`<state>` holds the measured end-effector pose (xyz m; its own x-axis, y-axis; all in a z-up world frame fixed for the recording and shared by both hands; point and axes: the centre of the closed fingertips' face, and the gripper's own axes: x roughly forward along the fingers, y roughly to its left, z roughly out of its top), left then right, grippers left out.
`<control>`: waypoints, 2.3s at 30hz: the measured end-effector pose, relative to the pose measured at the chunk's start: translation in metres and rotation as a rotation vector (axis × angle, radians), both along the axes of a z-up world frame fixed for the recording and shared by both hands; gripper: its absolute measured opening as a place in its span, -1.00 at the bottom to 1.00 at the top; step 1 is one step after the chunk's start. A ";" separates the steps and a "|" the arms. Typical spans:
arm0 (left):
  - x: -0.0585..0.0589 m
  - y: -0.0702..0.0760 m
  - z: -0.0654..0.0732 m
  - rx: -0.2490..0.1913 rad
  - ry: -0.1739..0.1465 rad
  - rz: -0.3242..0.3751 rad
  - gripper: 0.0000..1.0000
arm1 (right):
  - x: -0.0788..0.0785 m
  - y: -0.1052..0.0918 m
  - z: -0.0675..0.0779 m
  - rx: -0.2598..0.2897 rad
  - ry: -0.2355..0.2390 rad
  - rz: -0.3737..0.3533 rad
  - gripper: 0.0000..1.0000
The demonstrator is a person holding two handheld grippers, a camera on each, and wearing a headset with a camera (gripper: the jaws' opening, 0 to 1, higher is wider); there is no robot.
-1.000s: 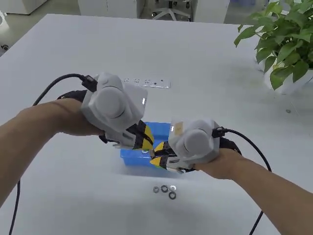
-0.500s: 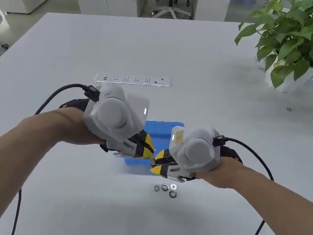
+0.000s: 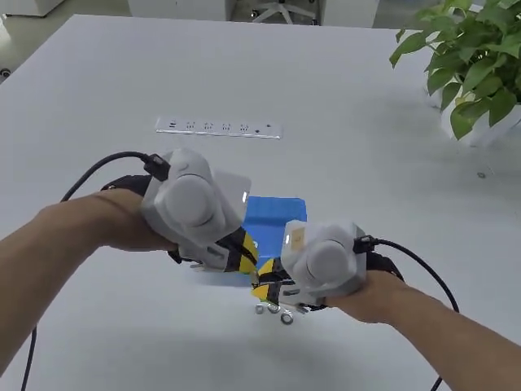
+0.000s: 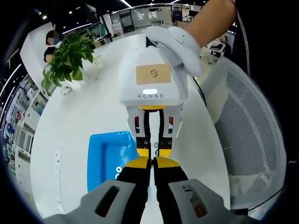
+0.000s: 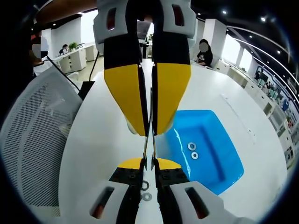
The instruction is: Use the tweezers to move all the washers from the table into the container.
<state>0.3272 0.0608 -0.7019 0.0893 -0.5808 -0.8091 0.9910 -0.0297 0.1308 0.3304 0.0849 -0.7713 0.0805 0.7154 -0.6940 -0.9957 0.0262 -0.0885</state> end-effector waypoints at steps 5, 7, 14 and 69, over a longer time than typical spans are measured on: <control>-0.002 -0.001 -0.004 -0.001 0.011 -0.002 -0.87 | -0.003 -0.001 -0.004 -0.003 0.011 -0.003 -0.78; -0.003 -0.002 -0.006 -0.001 0.015 -0.003 -0.87 | -0.004 -0.002 -0.006 -0.004 0.014 -0.005 -0.78; -0.005 -0.002 -0.010 0.004 0.026 -0.007 -0.87 | -0.007 -0.002 -0.010 -0.004 0.030 -0.010 -0.78; -0.012 -0.010 -0.022 -0.003 0.059 -0.015 -0.87 | -0.015 -0.004 -0.022 -0.007 0.076 -0.037 -0.79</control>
<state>0.3155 0.0509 -0.7241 0.0325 -0.5839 -0.8111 0.9964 -0.0448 0.0722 0.3152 0.0813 -0.7937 0.0538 0.7080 -0.7042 -0.9979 0.0632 -0.0128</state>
